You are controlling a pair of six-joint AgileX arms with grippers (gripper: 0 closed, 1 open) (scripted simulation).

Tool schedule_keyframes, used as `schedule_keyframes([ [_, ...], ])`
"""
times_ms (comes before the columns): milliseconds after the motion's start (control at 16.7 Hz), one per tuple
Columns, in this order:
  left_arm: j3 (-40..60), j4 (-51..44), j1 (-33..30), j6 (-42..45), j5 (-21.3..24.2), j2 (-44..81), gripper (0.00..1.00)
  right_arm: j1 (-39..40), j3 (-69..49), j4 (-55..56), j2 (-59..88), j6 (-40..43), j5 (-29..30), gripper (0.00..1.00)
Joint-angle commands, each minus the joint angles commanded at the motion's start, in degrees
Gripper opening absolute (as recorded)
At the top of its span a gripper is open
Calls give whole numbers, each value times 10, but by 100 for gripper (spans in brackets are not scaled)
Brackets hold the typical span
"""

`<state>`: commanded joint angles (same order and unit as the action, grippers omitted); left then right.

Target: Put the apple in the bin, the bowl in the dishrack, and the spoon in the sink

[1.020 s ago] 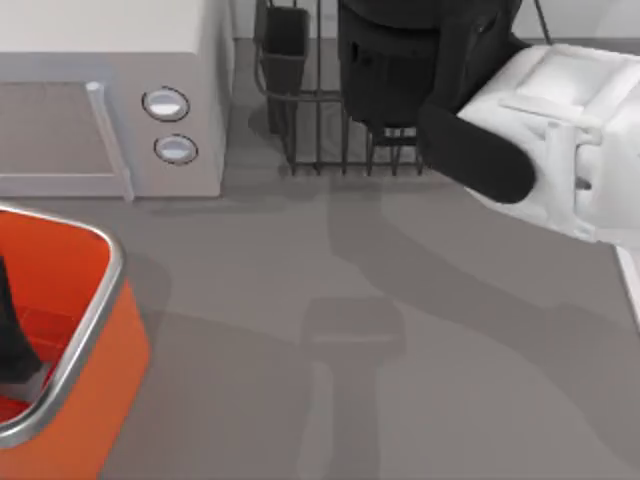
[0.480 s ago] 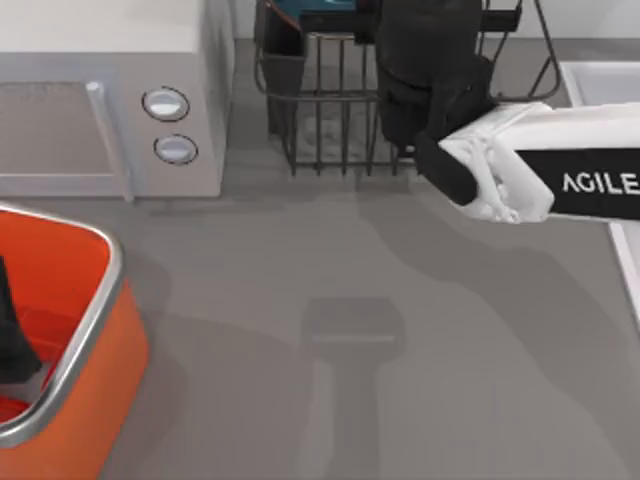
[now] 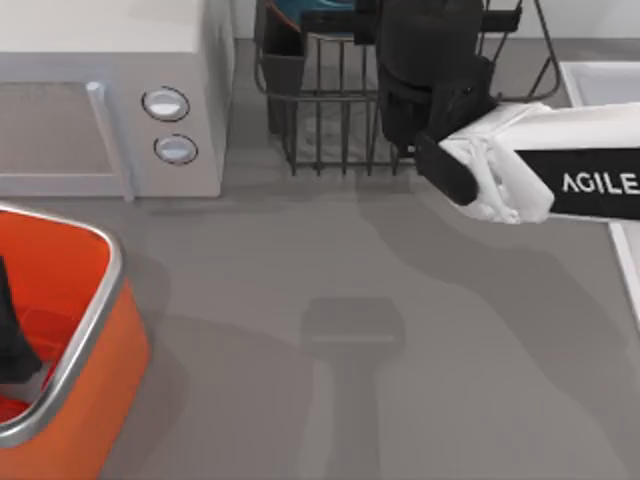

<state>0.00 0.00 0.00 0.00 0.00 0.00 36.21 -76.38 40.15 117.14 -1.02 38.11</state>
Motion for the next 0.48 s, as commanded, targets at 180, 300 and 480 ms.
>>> schedule_keyframes([
  [180,0,0,0,0,0,0,100,0,0,0,0,0,0,53],
  [300,0,0,0,0,0,0,100,0,0,0,0,0,0,68],
  [480,0,0,0,0,0,0,100,0,0,0,0,0,0,90],
])
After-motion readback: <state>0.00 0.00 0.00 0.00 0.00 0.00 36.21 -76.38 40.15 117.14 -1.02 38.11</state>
